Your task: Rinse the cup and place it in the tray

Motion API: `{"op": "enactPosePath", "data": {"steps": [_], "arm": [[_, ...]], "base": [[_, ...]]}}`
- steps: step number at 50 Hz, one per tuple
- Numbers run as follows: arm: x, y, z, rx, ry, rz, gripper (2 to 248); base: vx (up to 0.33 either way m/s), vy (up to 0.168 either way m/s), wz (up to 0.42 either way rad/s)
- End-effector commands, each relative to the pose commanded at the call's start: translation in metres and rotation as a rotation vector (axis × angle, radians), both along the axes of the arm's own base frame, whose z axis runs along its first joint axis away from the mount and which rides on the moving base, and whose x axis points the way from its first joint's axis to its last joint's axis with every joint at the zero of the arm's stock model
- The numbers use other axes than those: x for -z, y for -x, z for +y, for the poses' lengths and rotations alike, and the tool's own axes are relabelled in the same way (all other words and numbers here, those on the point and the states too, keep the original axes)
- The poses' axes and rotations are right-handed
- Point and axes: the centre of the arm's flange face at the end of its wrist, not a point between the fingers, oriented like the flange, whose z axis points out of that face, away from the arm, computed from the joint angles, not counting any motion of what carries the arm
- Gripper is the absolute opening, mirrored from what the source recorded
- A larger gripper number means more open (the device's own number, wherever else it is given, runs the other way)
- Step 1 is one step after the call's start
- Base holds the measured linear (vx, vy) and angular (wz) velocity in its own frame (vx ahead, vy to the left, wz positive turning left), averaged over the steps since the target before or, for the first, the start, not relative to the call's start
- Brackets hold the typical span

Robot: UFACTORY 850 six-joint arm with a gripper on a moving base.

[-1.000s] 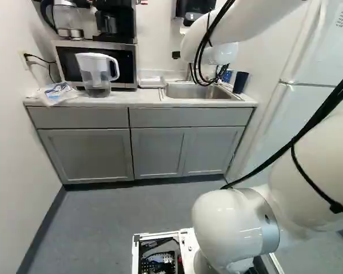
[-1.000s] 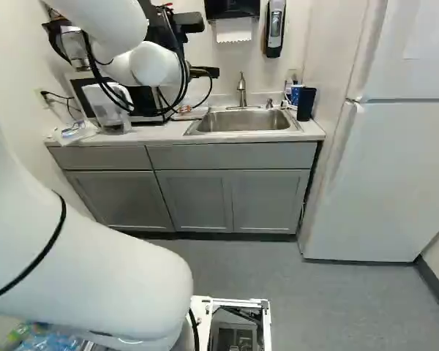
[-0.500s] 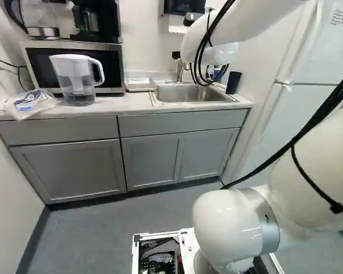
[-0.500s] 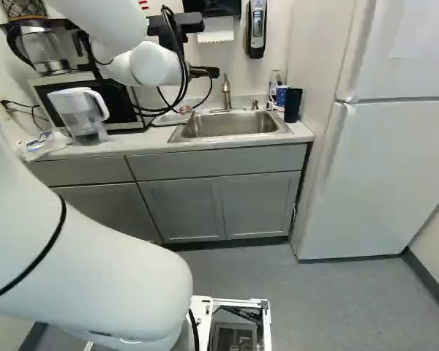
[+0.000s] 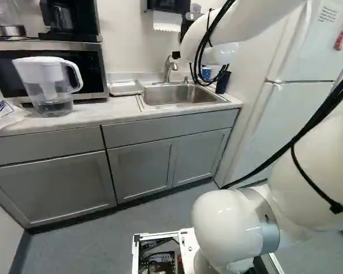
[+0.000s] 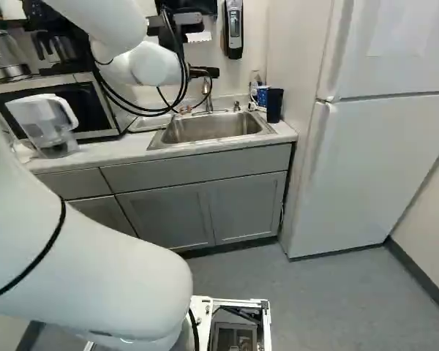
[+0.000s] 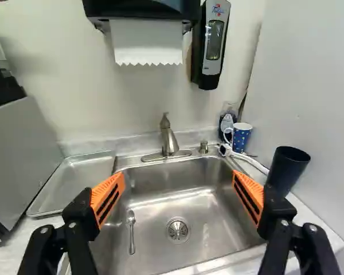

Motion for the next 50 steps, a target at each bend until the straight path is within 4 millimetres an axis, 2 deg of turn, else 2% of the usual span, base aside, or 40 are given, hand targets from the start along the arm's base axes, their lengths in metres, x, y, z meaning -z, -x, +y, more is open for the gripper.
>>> {"op": "enactPosePath", "data": {"steps": [32, 50], "arm": [[0.0000, 0.0000, 0.0000, 0.000, 0.000, 0.000, 247], [0.0000, 0.0000, 0.0000, 0.000, 0.000, 0.000, 247]], "base": [[0.058, -0.028, -0.155], [0.060, -0.002, -0.020]]}}
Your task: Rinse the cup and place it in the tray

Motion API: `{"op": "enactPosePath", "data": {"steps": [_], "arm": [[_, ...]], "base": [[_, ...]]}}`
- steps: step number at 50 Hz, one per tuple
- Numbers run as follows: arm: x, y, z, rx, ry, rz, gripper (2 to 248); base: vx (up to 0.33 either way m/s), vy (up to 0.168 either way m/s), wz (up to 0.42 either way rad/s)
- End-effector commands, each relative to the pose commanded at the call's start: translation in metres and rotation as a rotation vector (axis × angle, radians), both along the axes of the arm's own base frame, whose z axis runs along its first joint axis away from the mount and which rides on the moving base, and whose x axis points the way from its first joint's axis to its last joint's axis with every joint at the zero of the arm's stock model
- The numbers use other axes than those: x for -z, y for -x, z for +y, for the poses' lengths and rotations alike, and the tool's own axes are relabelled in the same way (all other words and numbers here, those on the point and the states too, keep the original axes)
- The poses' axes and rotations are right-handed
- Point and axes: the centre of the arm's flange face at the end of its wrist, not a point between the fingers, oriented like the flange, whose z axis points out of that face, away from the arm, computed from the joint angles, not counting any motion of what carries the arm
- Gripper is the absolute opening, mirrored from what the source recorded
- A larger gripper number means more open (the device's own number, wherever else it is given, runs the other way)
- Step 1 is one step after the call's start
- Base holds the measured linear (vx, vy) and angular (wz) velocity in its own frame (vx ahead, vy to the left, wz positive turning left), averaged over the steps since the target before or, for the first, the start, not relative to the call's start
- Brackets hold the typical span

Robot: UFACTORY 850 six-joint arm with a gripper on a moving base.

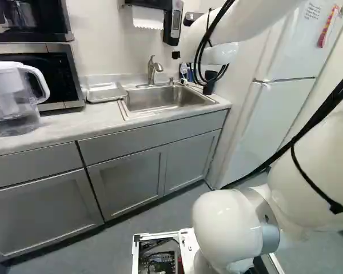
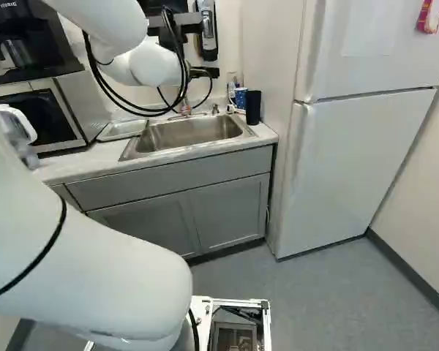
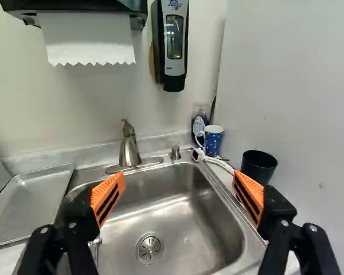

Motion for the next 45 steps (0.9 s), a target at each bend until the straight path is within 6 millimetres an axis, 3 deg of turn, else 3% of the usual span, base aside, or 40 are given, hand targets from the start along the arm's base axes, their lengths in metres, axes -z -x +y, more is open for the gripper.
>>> {"op": "enactPosePath", "data": {"steps": [45], "arm": [[0.0000, 0.0000, 0.0000, 0.000, 0.000, 0.000, 247]], "base": [[0.059, -0.001, -0.010]]}}
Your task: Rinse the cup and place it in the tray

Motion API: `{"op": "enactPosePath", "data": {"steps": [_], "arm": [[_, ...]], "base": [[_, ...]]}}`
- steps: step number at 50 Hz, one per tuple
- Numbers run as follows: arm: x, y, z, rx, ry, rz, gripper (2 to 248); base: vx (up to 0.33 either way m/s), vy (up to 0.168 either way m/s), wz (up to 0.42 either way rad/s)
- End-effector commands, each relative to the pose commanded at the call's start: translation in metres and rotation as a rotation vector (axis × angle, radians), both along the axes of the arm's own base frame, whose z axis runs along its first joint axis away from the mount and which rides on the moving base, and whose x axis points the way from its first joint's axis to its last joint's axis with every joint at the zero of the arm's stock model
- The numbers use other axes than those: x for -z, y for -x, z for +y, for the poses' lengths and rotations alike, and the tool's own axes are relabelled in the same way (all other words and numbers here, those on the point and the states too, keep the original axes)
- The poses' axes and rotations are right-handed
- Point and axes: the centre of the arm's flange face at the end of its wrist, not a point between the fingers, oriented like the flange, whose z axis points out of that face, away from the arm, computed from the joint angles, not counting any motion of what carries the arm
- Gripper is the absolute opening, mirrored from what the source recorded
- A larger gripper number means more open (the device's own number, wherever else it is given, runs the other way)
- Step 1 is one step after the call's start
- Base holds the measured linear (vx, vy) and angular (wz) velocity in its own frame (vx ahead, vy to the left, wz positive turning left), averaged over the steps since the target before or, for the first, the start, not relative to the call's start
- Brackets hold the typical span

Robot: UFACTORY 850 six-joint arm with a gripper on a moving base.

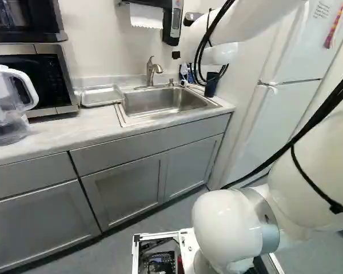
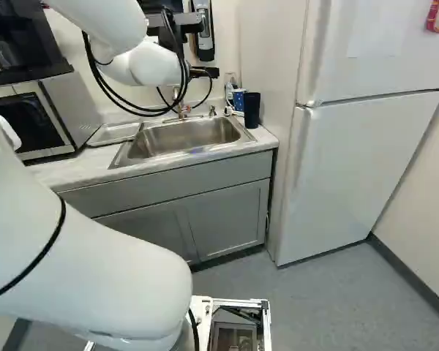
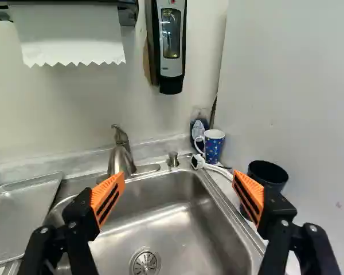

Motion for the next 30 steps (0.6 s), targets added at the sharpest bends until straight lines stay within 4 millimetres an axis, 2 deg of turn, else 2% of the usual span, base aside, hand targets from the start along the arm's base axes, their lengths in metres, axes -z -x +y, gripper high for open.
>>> {"op": "enactPosePath", "data": {"steps": [30], "arm": [[0.0000, 0.0000, 0.0000, 0.000, 0.000, 0.000, 247]], "base": [[0.061, 0.000, -0.011]]}}
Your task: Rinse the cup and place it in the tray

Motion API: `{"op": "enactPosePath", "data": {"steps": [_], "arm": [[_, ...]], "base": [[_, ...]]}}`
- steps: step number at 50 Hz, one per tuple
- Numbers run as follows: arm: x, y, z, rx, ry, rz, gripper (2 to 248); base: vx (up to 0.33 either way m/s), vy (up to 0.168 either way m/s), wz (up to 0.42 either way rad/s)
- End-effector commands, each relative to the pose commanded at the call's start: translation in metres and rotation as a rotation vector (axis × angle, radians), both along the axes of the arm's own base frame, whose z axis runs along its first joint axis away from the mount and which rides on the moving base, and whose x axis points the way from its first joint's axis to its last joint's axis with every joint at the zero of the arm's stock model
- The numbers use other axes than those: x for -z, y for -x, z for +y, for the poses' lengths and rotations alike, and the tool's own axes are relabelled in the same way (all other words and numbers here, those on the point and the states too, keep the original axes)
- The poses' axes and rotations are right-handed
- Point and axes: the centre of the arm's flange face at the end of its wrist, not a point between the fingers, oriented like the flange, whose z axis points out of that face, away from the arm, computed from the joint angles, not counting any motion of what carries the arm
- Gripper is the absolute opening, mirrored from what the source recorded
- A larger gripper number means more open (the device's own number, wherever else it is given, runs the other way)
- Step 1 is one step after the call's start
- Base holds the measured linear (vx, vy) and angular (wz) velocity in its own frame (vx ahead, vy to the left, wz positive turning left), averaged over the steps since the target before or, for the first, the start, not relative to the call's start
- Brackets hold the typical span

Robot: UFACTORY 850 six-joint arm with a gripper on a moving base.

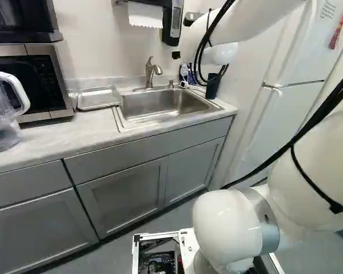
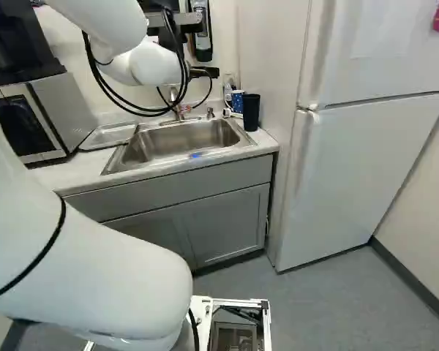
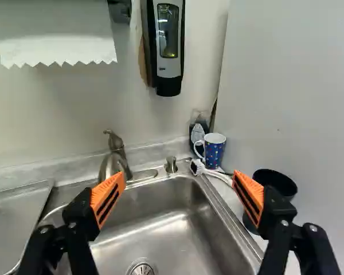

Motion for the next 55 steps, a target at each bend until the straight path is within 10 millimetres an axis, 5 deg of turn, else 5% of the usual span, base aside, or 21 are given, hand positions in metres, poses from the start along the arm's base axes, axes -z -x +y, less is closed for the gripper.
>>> {"op": "enactPosePath", "data": {"steps": [55], "arm": [[0.0000, 0.0000, 0.0000, 0.000, 0.000, 0.000, 247]], "base": [[0.036, -0.001, -0.008]]}}
